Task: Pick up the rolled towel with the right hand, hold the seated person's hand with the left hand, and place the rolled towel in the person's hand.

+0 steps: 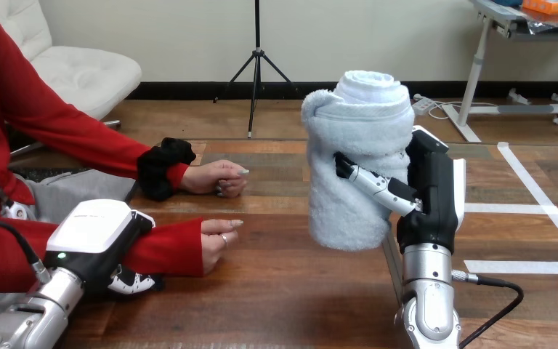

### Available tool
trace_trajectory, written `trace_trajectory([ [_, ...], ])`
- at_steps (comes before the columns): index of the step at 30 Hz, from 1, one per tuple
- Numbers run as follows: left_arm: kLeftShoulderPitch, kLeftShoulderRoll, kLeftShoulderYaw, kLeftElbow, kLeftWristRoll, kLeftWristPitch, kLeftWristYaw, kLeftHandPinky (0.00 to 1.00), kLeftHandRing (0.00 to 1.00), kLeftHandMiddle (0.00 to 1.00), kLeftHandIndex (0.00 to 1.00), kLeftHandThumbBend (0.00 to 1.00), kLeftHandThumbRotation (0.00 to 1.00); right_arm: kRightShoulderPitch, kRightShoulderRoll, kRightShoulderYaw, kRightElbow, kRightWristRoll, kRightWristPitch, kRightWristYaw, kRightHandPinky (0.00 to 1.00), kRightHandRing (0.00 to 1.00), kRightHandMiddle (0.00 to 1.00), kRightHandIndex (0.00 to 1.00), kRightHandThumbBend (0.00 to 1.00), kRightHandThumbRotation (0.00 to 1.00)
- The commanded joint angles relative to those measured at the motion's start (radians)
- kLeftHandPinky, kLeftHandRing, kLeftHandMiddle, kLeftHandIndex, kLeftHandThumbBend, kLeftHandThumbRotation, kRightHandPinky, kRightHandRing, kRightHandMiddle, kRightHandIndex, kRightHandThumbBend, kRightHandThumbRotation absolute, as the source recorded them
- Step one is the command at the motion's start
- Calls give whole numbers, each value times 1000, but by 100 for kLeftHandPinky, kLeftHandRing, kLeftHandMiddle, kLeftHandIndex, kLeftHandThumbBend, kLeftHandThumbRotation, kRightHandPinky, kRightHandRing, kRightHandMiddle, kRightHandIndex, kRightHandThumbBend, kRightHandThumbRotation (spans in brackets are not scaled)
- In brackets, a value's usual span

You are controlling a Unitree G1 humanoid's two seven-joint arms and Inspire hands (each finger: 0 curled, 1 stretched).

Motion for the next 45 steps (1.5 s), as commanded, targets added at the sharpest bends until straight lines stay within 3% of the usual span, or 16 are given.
trace_trajectory([
  [1,-30,-4,-19,-20,-4,7,-20,36,36,40,42,82,8,-63,9,-3,-6,7,-1,5,20,24,39,41,73,0],
  [10,-29,0,-14,-39,-14,3,-31,35,35,39,41,80,5,-79,6,-5,31,2,-1,1,21,25,39,41,73,0],
  [19,-24,6,-10,-62,-28,-23,-8,32,34,38,40,80,4,-103,-3,-7,90,1,-11,4,22,25,39,42,72,0],
  [25,-20,10,2,-91,-50,-34,-27,32,35,39,40,79,4,-126,-11,-10,145,3,-14,9,22,25,39,42,72,0],
  [37,-2,23,28,-184,-88,-66,-43,33,35,40,40,78,3,-176,-29,-11,260,-5,-15,13,23,26,40,44,73,0],
  [45,18,31,51,-284,-123,-67,-85,33,36,40,41,77,1,-202,-33,-11,318,-6,-13,21,23,27,40,45,74,0],
])
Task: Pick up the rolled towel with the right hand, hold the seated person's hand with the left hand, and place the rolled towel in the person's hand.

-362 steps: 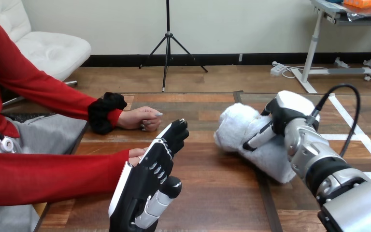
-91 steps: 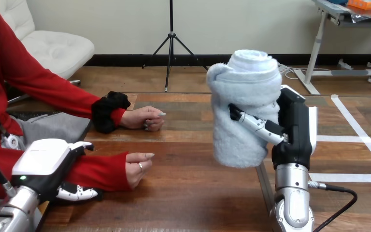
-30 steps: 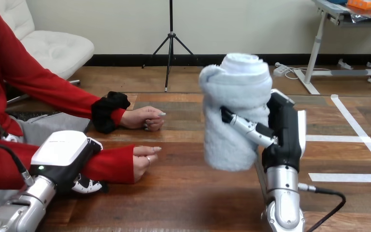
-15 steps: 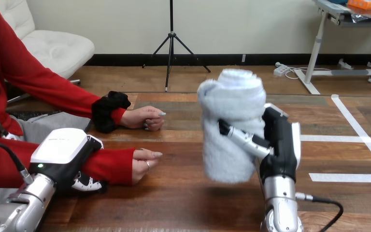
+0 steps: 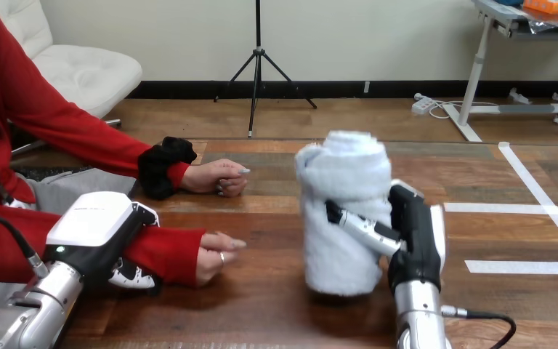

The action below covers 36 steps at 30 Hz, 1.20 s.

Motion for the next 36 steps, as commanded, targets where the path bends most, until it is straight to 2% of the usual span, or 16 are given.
trace_trajectory([
  [1,-24,-4,39,-170,-53,-42,-24,33,36,40,41,77,1,-180,-17,-8,30,-6,-21,10,23,27,40,45,74,0],
  [9,-6,-7,66,-259,-56,-27,-53,33,35,39,40,76,0,-200,-16,-7,67,-8,-14,13,23,27,41,44,75,0],
  [13,2,-10,80,-308,-70,-21,-84,33,35,39,40,76,0,-207,-18,10,79,-39,-3,-31,23,27,41,44,77,0],
  [23,13,-19,98,-398,-64,6,-116,33,35,40,41,75,1,-218,-16,27,92,-76,12,-65,23,27,39,44,79,0],
  [30,17,-26,108,-420,-68,26,-137,37,38,42,43,77,1,-218,-13,26,91,-88,10,-74,23,27,38,44,79,0],
  [36,22,-31,112,-409,-77,21,-139,39,40,44,44,80,2,-217,-15,25,89,-90,7,-75,23,27,38,44,80,0],
])
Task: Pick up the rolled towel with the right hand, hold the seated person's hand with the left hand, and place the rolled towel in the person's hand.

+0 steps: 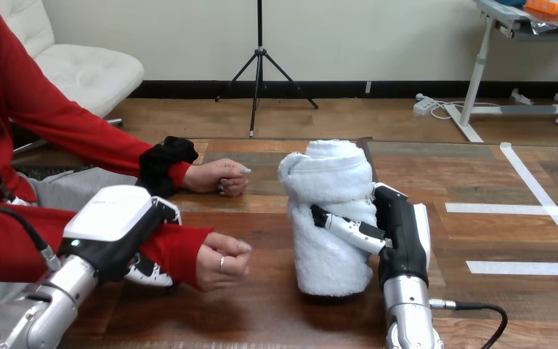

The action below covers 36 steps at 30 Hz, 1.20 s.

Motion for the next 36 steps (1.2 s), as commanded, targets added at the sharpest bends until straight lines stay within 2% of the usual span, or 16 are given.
trace_trajectory([
  [1,-77,-42,37,-121,-46,-31,6,39,40,44,44,80,2,-142,-16,7,-11,-15,-15,-9,23,27,38,44,80,0],
  [13,-77,-52,38,-111,-63,-33,-25,41,42,45,46,83,0,-141,-24,-2,-12,-9,-29,1,22,26,38,43,81,0],
  [24,-81,-61,40,-121,-69,-37,-41,40,41,45,46,81,0,-144,-31,-4,-9,-8,-36,8,22,26,39,43,80,0],
  [36,-85,-71,49,-149,-64,-36,-43,38,40,44,45,78,0,-152,-28,-7,-7,-2,-20,19,23,27,39,44,80,0],
])
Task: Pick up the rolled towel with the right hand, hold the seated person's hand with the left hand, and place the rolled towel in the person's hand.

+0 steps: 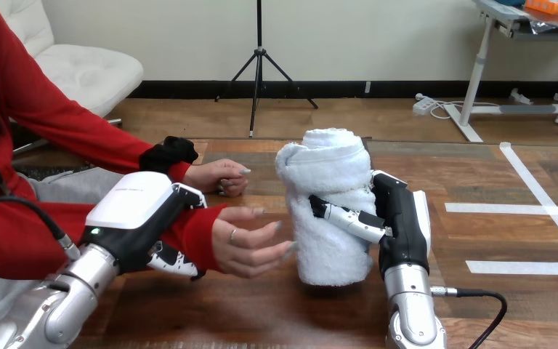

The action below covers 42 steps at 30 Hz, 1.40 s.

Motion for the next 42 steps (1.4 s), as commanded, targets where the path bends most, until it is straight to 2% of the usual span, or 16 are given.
trace_trajectory([
  [1,-86,-26,24,-74,-19,-21,7,38,40,44,45,78,0,-119,-13,-1,-8,-5,-20,-7,23,26,39,44,80,0],
  [21,-103,-40,29,-112,-19,2,-9,38,39,44,45,81,0,-130,12,14,-15,-31,-11,-49,23,26,39,43,80,0],
  [42,-120,-57,35,-113,-20,3,-16,38,40,44,45,81,0,-83,81,30,-93,-28,-96,-33,22,26,40,43,81,0],
])
